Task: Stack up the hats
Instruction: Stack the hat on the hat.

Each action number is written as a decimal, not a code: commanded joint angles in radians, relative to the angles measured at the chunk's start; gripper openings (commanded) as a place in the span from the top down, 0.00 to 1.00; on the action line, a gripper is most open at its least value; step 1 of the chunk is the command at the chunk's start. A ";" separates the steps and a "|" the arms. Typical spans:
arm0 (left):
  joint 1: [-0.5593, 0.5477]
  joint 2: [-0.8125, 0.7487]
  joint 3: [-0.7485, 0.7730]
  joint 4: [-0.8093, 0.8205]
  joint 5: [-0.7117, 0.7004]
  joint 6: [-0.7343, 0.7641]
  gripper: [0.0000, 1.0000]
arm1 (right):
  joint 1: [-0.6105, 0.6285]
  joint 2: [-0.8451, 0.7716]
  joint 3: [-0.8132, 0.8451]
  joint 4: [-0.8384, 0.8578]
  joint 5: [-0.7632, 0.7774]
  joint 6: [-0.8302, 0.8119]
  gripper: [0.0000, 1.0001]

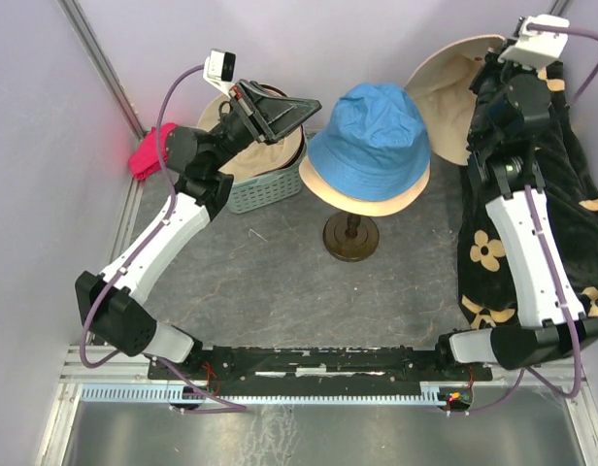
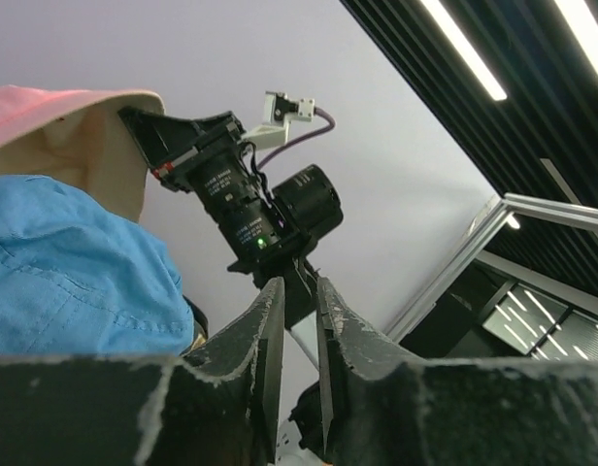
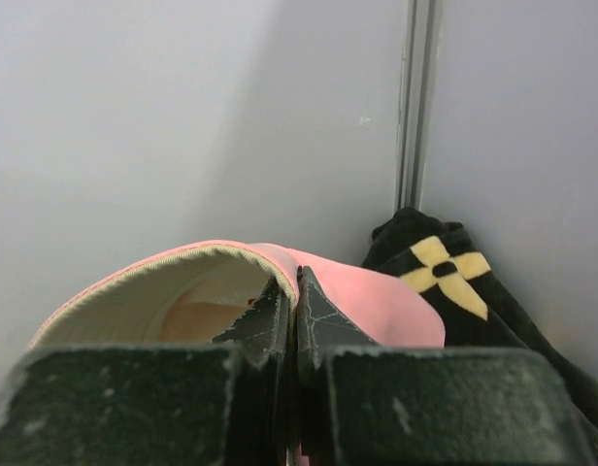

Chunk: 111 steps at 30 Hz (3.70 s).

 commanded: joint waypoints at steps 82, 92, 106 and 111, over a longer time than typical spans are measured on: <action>0.170 0.405 0.053 -0.012 -0.178 -0.495 0.01 | 0.333 0.413 0.376 0.327 -0.338 -0.212 0.98; 0.170 0.461 0.113 0.055 -0.215 -0.567 0.01 | 0.334 0.407 0.368 0.335 -0.366 -0.207 0.98; 0.164 0.514 0.156 0.161 -0.242 -0.611 0.30 | 0.333 0.364 0.317 0.373 -0.394 -0.185 0.98; 0.155 0.554 0.199 0.207 -0.229 -0.636 0.48 | 0.334 0.351 0.308 0.372 -0.404 -0.182 0.98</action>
